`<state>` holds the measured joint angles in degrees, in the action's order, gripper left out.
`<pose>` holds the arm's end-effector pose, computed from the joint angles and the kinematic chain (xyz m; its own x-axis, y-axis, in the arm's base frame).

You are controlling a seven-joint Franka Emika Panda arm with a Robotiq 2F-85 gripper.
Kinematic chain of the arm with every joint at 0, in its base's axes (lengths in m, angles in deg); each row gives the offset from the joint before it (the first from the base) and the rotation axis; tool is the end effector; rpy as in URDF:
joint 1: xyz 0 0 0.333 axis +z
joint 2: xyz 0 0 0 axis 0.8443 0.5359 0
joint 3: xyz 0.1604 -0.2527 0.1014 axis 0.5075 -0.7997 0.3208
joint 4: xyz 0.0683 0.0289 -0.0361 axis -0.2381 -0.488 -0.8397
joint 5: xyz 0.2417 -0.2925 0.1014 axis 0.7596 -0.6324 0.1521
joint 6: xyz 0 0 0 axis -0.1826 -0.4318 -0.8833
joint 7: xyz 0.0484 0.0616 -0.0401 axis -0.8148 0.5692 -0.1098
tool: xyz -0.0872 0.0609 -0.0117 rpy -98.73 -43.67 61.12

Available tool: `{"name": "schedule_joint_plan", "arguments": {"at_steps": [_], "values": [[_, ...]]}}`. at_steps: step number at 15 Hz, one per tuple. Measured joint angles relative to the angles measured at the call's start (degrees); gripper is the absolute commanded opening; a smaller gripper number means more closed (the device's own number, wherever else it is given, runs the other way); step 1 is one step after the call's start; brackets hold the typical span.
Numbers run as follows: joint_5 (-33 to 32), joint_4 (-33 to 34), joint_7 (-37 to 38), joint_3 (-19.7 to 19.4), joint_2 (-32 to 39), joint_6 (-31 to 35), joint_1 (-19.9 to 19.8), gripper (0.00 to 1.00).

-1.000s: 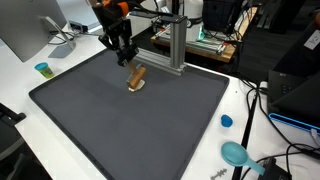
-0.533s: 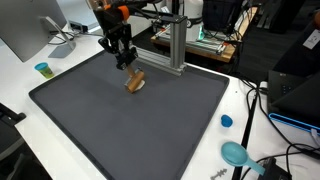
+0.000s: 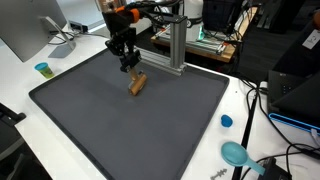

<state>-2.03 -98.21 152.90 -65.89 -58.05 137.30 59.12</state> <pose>0.5840 -0.0176 0.3237 0.0784 -0.9966 -0.0258 -0.9969 -0.0780 -0.0131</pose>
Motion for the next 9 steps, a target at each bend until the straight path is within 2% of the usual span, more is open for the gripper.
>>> {"name": "schedule_joint_plan", "arguments": {"at_steps": [4,9], "values": [[-1.65,-0.88,0.67,-0.11,-0.40,1.07,0.29,0.21],[-3.97,-0.97,4.93,-0.60,-0.38,1.73,0.31,0.21]]}}
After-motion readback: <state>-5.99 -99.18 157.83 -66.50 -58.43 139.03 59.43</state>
